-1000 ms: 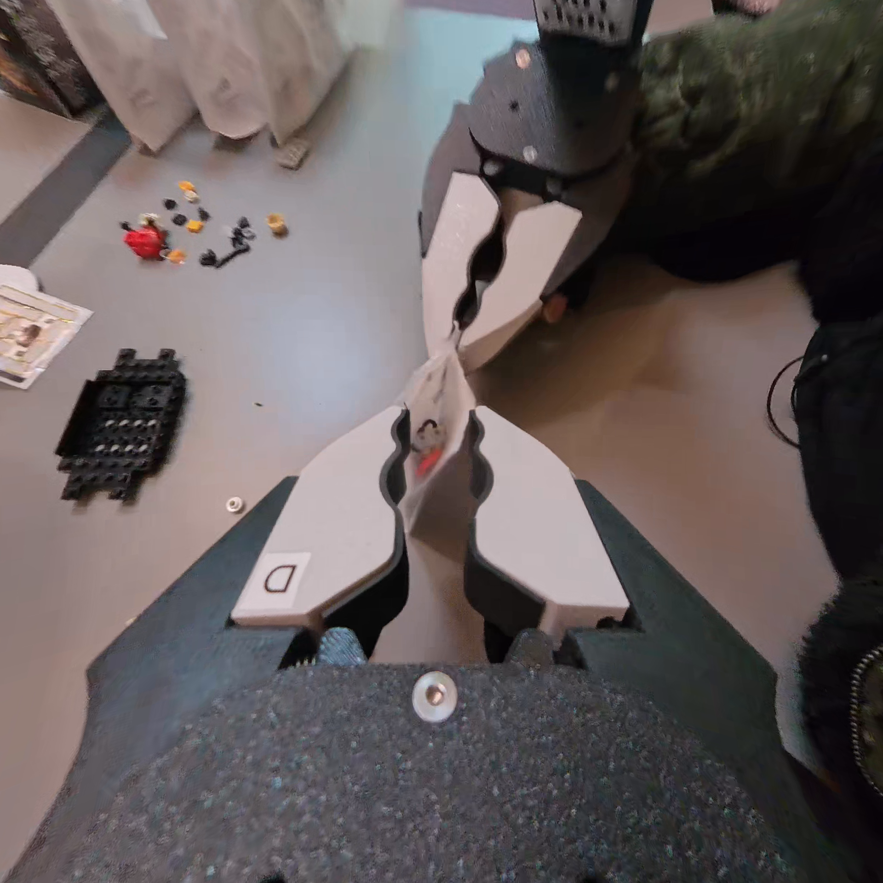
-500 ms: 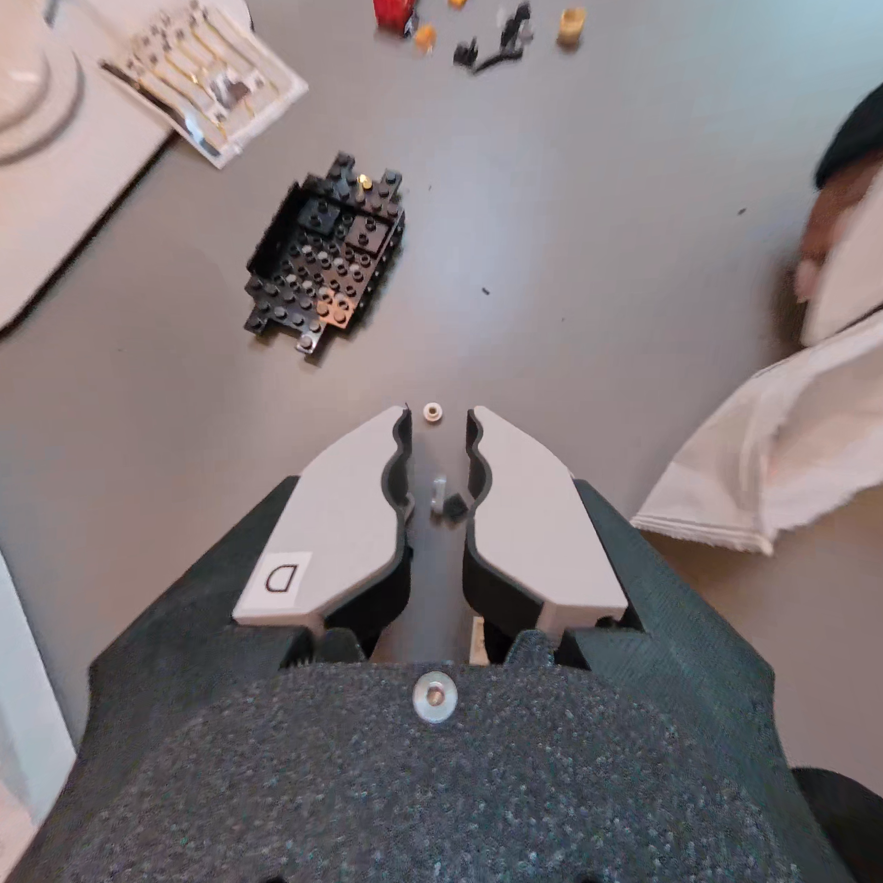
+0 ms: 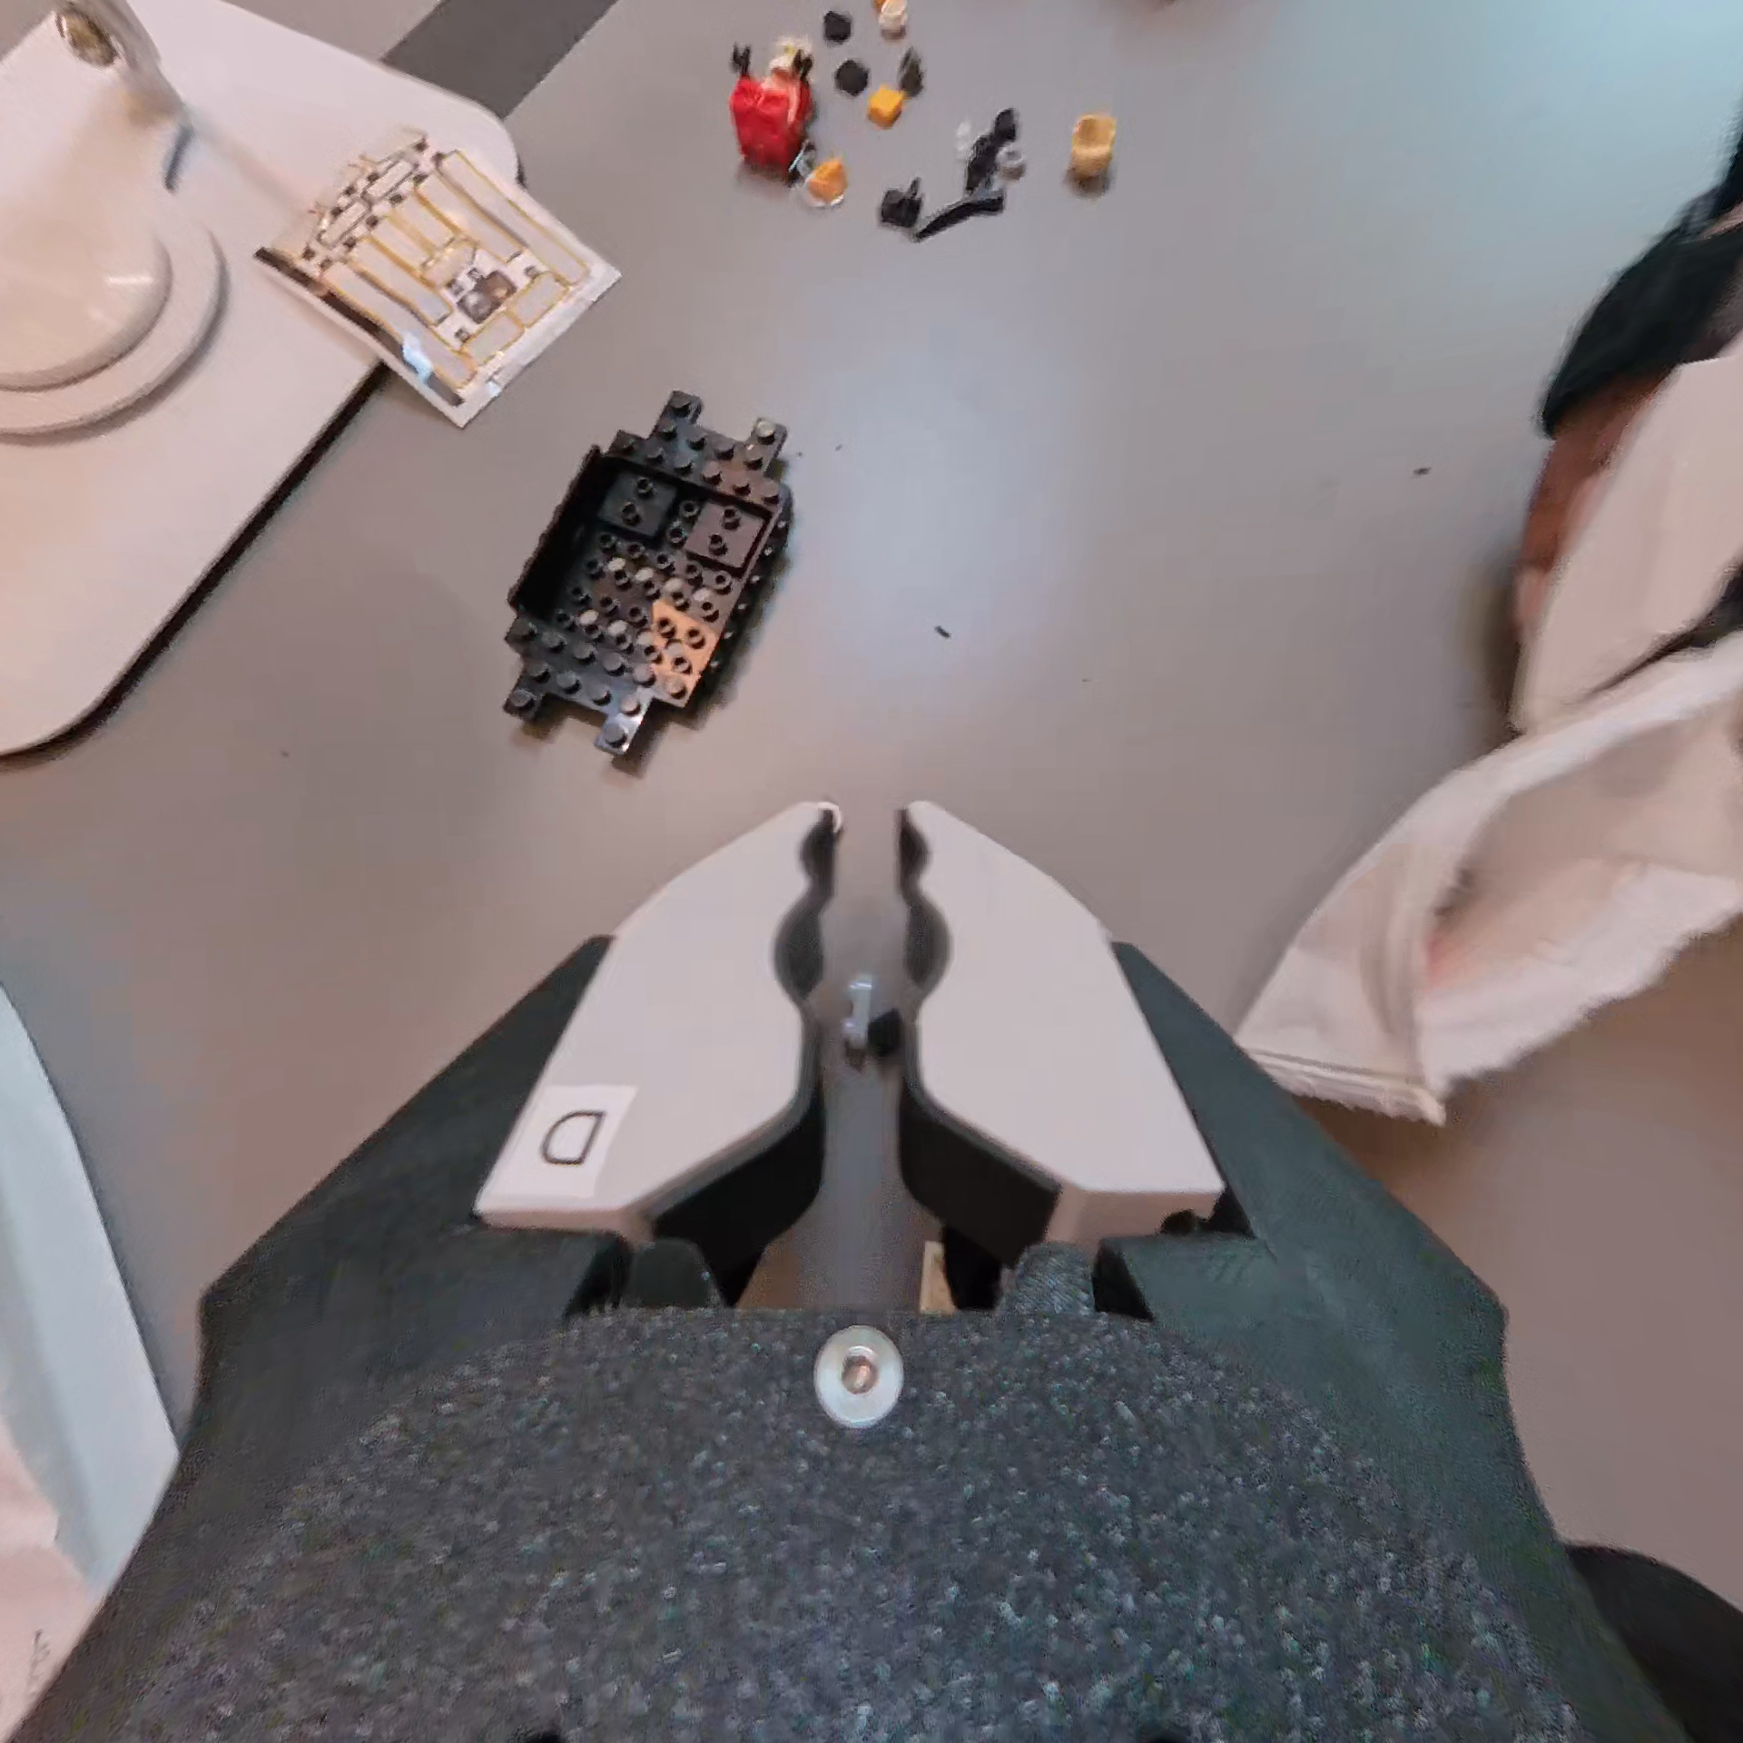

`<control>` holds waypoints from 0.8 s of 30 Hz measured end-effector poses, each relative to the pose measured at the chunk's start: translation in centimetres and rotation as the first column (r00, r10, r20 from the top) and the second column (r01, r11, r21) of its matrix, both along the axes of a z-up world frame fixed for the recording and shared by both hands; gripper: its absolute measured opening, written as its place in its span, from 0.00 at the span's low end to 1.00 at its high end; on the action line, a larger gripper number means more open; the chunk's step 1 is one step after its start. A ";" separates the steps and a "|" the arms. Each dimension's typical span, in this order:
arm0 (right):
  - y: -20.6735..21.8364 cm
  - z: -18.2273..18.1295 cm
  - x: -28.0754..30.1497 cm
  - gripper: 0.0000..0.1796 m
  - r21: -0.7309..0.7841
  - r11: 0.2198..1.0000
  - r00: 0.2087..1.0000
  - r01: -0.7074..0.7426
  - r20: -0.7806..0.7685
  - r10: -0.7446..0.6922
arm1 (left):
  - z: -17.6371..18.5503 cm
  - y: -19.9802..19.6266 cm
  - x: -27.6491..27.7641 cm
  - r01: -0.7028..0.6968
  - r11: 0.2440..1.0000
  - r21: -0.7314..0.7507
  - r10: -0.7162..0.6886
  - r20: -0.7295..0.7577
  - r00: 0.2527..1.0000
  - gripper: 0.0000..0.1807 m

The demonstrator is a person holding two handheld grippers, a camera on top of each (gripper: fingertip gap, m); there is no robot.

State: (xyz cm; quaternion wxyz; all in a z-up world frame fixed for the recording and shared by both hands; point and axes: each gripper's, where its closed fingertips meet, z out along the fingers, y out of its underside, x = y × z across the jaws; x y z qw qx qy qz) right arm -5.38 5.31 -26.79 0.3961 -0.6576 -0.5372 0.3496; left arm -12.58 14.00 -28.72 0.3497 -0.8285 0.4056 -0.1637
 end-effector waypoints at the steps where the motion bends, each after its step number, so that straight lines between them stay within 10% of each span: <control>1: 0.0 0.0 0.0 0.00 0.001 1.000 1.000 0.000 0.001 0.000 | -0.7 0.3 0.0 -0.011 1.000 -0.019 0.011 -0.017 1.000 0.11; 9: -0.1 0.1 0.0 0.00 0.002 1.000 1.000 -0.003 -0.002 0.003 | -2.1 0.6 0.0 -0.014 0.997 -0.070 0.010 -0.051 0.999 0.02; 16: 0.2 -0.1 0.1 0.00 -0.001 1.000 1.000 0.013 0.006 -0.013 | 6.4 -5.6 5.0 0.317 0.944 0.091 -0.330 0.267 0.906 0.00; 24: 0.3 0.0 0.3 0.00 -0.002 1.000 1.000 0.023 0.009 -0.023 | 4.9 -7.6 5.4 0.405 0.909 0.099 -0.417 0.167 0.894 0.06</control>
